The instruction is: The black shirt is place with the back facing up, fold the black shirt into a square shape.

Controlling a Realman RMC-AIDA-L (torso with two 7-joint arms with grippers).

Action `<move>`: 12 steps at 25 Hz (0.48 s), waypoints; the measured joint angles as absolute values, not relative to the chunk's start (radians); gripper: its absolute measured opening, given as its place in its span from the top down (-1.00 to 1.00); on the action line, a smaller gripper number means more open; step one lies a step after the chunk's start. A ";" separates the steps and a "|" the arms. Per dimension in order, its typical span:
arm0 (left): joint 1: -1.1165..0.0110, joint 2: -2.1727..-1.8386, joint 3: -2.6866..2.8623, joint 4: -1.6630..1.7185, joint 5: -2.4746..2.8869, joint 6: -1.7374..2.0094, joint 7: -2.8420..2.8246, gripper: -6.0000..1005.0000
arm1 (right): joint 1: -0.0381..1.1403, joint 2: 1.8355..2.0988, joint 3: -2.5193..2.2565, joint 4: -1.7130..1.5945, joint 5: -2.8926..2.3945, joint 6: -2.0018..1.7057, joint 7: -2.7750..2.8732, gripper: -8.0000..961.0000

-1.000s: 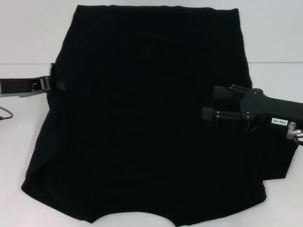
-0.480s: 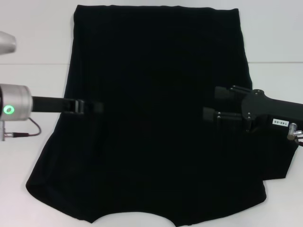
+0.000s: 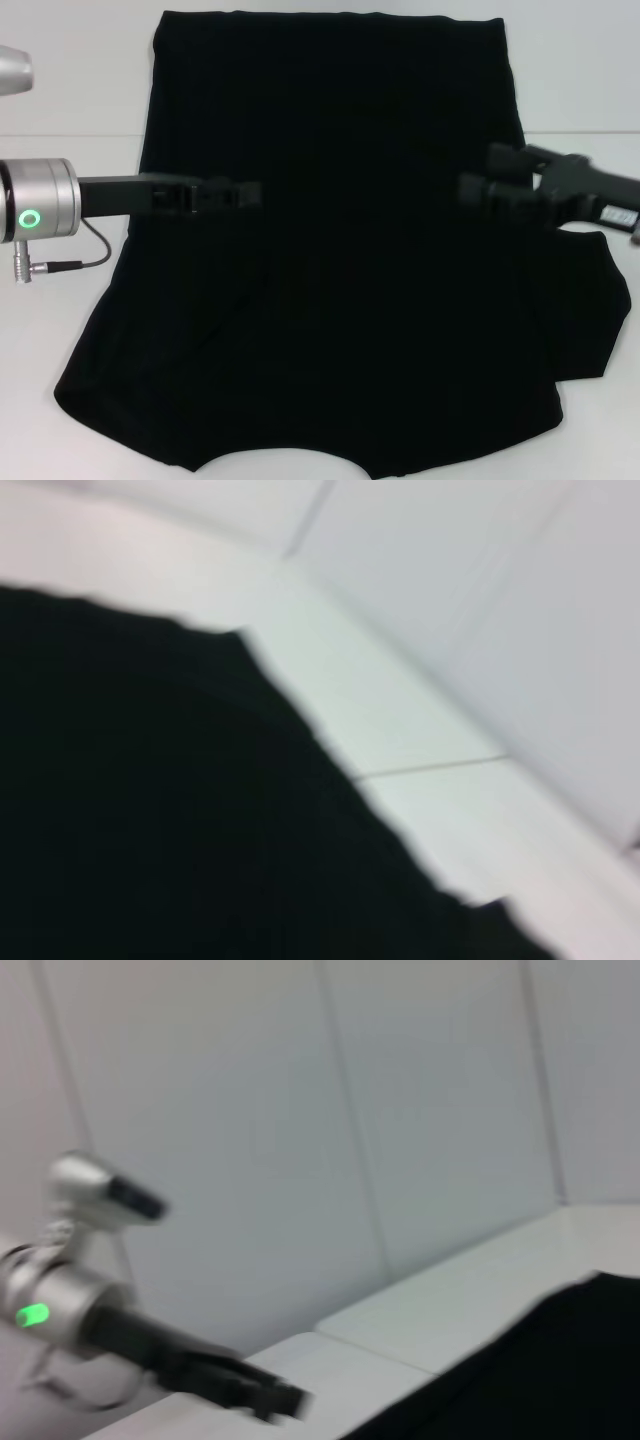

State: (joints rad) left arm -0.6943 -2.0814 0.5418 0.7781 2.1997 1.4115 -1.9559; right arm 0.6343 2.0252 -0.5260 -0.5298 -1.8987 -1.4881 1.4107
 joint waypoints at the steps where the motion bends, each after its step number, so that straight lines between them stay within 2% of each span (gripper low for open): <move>1: -0.686 -2.079 0.541 0.771 2.155 1.451 -1.916 -0.14 | 0.635 2.017 -0.524 -0.534 -1.901 -1.465 1.473 -0.65; 3: -0.670 -2.077 0.541 0.746 2.062 1.540 -1.809 -0.38 | 0.638 1.992 -0.530 -0.540 -1.914 -1.418 1.608 -0.65; 6: -0.643 -2.088 0.542 0.675 1.936 1.640 -1.586 -0.47 | 0.646 1.929 -0.561 -0.544 -1.982 -1.356 1.867 -0.64; 7: -0.633 -2.096 0.541 0.646 1.894 1.658 -1.504 -0.50 | 0.651 1.893 -0.576 -0.547 -2.043 -1.341 2.003 -0.64; 8: -0.621 -2.105 0.542 0.614 1.862 1.666 -1.417 -0.53 | 0.651 1.893 -0.576 -0.547 -2.043 -1.341 2.003 -0.64; 10: -0.607 -2.121 0.547 0.587 1.841 1.665 -1.298 -0.60 | 0.650 1.867 -0.581 -0.574 -2.130 -1.353 2.136 -0.64; 12: -0.596 -2.132 0.559 0.580 1.844 1.654 -1.226 -0.66 | 0.645 1.859 -0.581 -0.618 -2.211 -1.384 2.240 -0.63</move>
State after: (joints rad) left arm -0.5956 -2.1323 0.5590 0.5801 1.8435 1.6540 -1.2264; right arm 0.6452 1.8592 -0.5811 -0.6184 -2.2107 -1.3841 2.2400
